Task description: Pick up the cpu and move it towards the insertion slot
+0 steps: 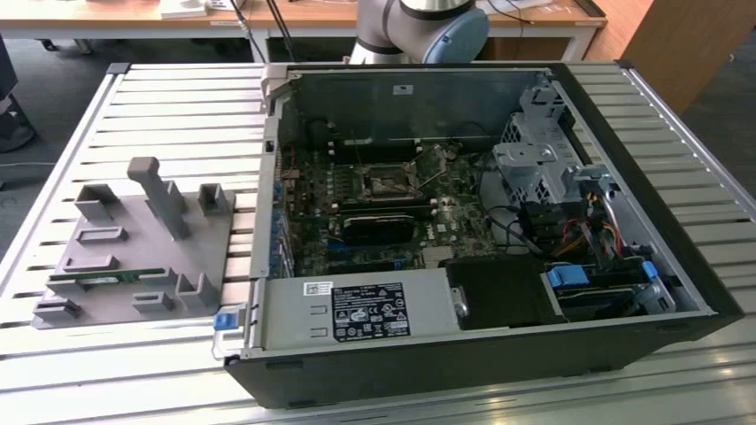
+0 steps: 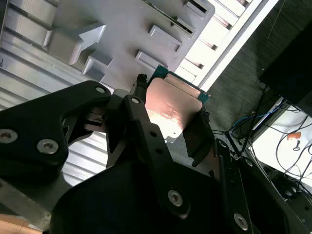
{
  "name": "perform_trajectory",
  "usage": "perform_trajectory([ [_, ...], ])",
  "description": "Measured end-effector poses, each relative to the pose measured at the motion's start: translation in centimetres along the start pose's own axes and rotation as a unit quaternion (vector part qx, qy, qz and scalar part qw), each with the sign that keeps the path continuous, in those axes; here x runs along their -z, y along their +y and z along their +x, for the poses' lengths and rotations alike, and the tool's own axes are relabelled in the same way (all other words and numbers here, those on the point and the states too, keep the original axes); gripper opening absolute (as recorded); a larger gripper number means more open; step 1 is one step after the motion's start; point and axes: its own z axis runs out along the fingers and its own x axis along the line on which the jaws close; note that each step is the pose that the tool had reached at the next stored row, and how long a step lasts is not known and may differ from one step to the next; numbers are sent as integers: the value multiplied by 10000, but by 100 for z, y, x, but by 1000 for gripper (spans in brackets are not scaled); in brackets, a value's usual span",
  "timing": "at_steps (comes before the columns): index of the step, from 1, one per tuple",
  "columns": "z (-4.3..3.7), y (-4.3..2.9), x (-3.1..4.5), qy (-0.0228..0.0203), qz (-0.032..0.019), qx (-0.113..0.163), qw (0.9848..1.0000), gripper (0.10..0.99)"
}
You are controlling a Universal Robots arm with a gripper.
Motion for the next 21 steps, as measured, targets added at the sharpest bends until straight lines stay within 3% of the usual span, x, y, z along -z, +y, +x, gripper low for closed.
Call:
perform_trajectory([
  [10, 2, -2, 171, -1, 0, 0, 10000, 545],
  [16, -8, -1, 184, 2, 22, 0, 10000, 545],
  [21, -88, -3, 181, 0, 20, 0, 10000, 545],
])
